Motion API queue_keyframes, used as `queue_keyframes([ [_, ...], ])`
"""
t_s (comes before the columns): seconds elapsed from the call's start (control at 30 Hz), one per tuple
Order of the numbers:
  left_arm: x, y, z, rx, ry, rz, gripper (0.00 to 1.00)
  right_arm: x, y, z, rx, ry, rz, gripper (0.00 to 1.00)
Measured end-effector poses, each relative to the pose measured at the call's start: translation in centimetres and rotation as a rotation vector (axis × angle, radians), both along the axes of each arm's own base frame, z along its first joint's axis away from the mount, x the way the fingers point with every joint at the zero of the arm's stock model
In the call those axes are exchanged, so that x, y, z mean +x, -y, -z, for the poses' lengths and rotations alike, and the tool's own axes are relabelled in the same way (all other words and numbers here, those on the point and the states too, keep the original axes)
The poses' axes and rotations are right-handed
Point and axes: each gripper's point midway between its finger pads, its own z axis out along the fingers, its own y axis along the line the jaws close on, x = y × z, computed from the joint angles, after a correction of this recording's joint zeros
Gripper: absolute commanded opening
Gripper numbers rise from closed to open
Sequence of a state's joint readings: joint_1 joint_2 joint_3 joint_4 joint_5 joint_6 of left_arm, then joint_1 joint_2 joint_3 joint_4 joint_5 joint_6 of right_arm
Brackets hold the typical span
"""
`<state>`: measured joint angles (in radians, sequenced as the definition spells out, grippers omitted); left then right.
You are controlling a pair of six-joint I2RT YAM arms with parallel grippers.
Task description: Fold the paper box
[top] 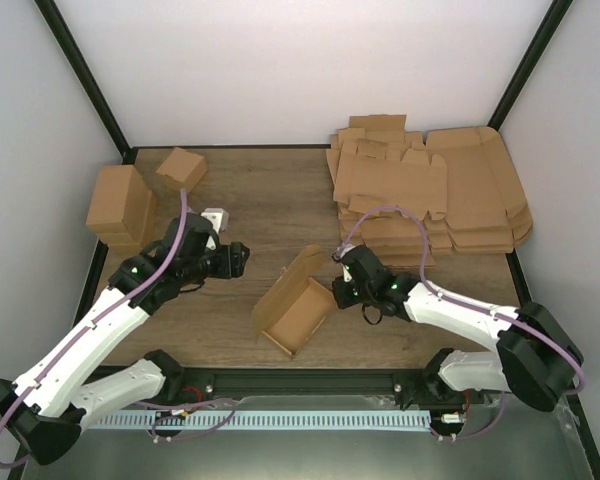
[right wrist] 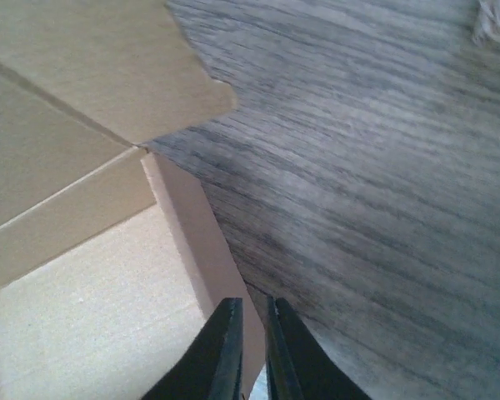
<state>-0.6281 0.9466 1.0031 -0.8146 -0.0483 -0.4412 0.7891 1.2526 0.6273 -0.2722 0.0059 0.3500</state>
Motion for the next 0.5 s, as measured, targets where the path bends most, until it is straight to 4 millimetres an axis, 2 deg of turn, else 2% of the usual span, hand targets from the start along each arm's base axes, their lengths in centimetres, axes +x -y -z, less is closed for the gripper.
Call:
queue_keyframes([
  [0.07, 0.1, -0.2, -0.1, 0.005, 0.007, -0.009, 0.71, -0.2, 0.4, 0.1, 0.008, -0.013, 0.036, 0.34],
  [0.17, 0.2, -0.3, -0.1, 0.009, 0.010, -0.014, 0.71, -0.7, 0.9, 0.6, 0.018, -0.033, 0.061, 0.46],
  [0.3, 0.2, -0.2, -0.1, 0.007, 0.010, -0.014, 0.71, -1.7, 1.3, 1.1, 0.019, -0.039, 0.043, 0.47],
  [0.4, 0.2, -0.2, -0.1, 0.007, 0.010, -0.014, 0.71, -1.5, 0.6, 0.5, 0.043, -0.012, -0.002, 0.43],
  [0.5, 0.2, -0.2, -0.1, 0.007, 0.010, -0.013, 0.72, -1.4, -0.1, 0.9, 0.030, -0.018, -0.038, 0.40],
])
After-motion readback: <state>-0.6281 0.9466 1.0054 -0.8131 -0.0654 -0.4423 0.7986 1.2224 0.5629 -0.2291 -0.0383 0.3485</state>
